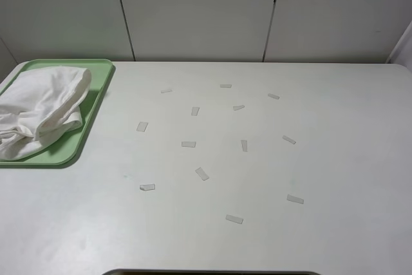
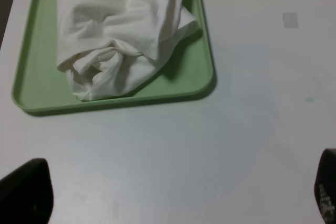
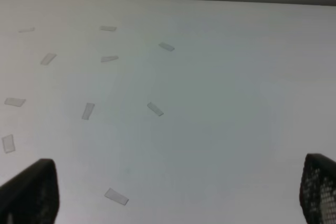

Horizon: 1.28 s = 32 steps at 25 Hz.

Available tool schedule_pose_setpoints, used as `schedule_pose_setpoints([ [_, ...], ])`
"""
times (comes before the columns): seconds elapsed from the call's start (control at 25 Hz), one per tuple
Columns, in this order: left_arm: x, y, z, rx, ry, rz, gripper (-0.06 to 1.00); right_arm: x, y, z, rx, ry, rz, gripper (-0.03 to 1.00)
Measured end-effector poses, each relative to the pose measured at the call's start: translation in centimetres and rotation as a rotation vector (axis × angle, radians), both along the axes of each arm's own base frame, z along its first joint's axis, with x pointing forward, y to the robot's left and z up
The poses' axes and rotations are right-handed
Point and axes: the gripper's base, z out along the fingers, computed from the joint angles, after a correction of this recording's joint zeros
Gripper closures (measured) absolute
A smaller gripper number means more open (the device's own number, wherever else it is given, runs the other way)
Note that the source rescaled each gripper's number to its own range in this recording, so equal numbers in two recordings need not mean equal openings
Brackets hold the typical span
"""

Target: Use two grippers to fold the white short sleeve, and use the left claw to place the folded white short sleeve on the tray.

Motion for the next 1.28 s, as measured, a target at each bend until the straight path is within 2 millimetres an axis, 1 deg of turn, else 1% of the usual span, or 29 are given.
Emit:
schedule_pose_setpoints([
  [0.76,0.0,-0.01,0.0,0.002,0.0,-0.003,-0.05,0.0,0.0,0.0,0.0,0.0,0.0,-0.03],
  [1.08,-0.03,-0.14,0.0,0.002,0.0,0.122,-0.06,0.0,0.01,0.0,0.001,0.0,0.001,-0.03],
  [1.28,-0.03,-0.15,0.0,0.003,0.0,0.132,-0.06,0.0,0.01,0.0,0.001,0.0,0.001,-0.03],
])
